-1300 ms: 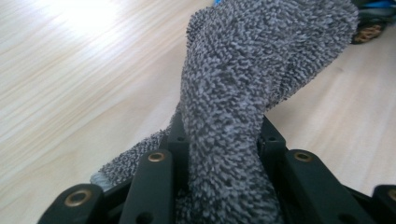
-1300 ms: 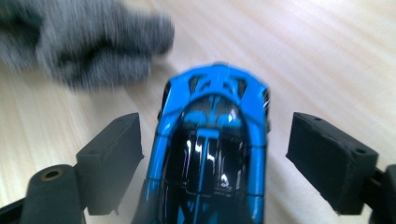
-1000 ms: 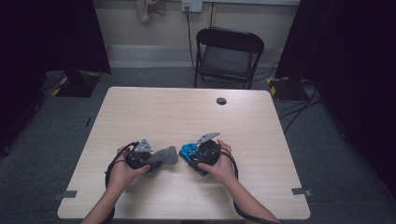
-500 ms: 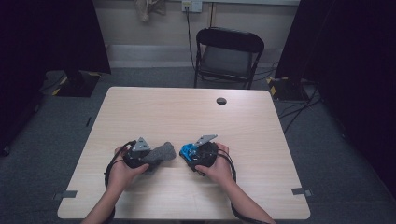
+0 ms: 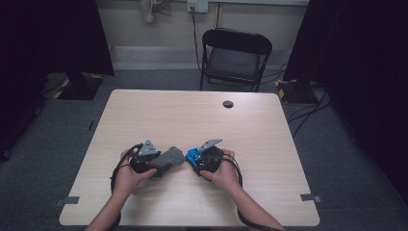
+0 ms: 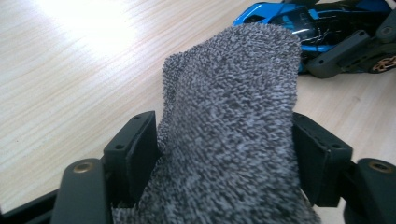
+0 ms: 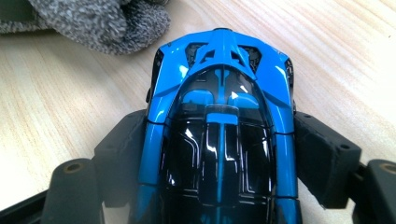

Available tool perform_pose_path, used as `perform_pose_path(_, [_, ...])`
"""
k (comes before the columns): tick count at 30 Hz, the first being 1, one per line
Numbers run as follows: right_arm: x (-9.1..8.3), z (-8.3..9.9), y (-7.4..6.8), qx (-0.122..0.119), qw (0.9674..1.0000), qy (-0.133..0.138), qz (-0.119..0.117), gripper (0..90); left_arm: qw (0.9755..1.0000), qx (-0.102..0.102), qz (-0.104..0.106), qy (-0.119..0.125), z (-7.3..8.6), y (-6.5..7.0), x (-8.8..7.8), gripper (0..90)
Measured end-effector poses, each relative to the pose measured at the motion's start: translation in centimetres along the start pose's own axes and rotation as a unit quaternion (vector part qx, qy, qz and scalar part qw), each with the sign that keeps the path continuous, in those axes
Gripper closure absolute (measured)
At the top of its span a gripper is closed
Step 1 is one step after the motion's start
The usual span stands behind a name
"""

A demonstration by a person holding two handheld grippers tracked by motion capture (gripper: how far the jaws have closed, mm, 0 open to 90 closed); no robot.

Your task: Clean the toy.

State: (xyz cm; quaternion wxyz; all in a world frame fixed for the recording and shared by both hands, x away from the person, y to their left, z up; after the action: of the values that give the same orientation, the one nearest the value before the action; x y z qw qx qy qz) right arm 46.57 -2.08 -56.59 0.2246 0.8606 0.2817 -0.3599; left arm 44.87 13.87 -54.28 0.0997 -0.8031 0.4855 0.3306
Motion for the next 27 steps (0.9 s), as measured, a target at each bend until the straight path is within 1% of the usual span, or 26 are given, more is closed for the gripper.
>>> perform_pose_path(3, [0.0, 0.0, 0.0, 0.003, 1.0, -0.005, 0.004, 25.2, 1.0, 0.005, -0.001, 0.003, -0.2, -0.1, 0.1, 27.3])
perform_pose_path(5, [0.0, 0.0, 0.0, 0.006, 0.9999, -0.009, 0.007, 25.1, 1.0, 0.003, 0.002, 0.002, -0.3, 0.0, 0.3, 26.1])
perform_pose_path(6, [0.0, 0.0, 0.0, 0.008, 0.9999, -0.01, 0.008, 25.0, 1.0, 0.005, 0.001, 0.0, -0.3, 0.0, 0.3, 26.0])
perform_pose_path(7, [0.0, 0.0, -0.1, 0.011, 0.9998, -0.013, 0.01, 24.8, 1.0, 0.004, 0.005, -0.002, -0.2, 0.1, 0.5, 26.0])
perform_pose_path(8, [0.0, -0.1, -0.1, 0.014, 0.9997, -0.015, 0.013, 23.2, 1.0, 0.005, 0.003, -0.004, -0.2, 0.0, 0.5, 26.1])
perform_pose_path(9, [0.1, -0.1, -0.2, 0.017, 0.9996, -0.015, 0.016, 21.8, 1.0, 0.004, 0.007, -0.005, -0.1, 0.1, 0.6, 26.2])
perform_pose_path(12, [0.2, -0.2, -0.4, 0.02, 0.9995, -0.016, 0.02, 20.8, 0.9999, 0.005, 0.006, -0.009, 0.0, 0.0, 0.7, 26.1])
perform_pose_path(13, [0.2, -0.2, -0.4, 0.022, 0.9994, -0.016, 0.02, 22.1, 0.9999, 0.006, 0.007, -0.009, 0.0, 0.0, 0.8, 25.8])
perform_pose_path(14, [0.1, -0.3, -0.2, 0.026, 0.9992, -0.013, 0.026, 25.3, 0.9999, 0.006, 0.006, -0.01, 0.0, 0.1, 0.8, 25.2])
perform_pose_path(16, [0.1, -0.2, -0.2, 0.027, 0.9993, -0.009, 0.024, 25.4, 0.9999, 0.007, 0.008, -0.007, -0.1, 0.1, 1.0, 24.2])
perform_pose_path(18, [0.1, -0.2, -0.2, 0.027, 0.9993, -0.009, 0.025, 25.5, 0.9999, 0.008, 0.009, -0.011, 0.0, 0.2, 1.1, 22.2])
perform_pose_path(22, [0.0, -0.2, -0.2, 0.031, 0.9989, -0.016, 0.029, 25.8, 0.9998, 0.009, 0.008, -0.015, 0.1, 0.3, 1.2, 21.5])
perform_pose_path(27, [0.0, -0.1, -0.2, 0.034, 0.9987, -0.015, 0.034, 25.9, 0.9998, 0.006, 0.012, -0.012, 0.1, 0.2, 1.2, 21.5])
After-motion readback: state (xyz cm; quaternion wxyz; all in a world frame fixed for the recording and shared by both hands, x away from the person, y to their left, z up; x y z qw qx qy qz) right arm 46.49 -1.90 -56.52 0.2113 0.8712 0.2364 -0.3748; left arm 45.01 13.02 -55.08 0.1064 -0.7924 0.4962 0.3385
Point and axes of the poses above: each handheld gripper's, and its own axes: x roughly forward along the jaws, z roughly out of its underside, y roughly to its right, the point moved 10 cm from there along x, roughly forward along the jaws, and after that the axes turned 14 degrees about z, right-handed, at the moved point
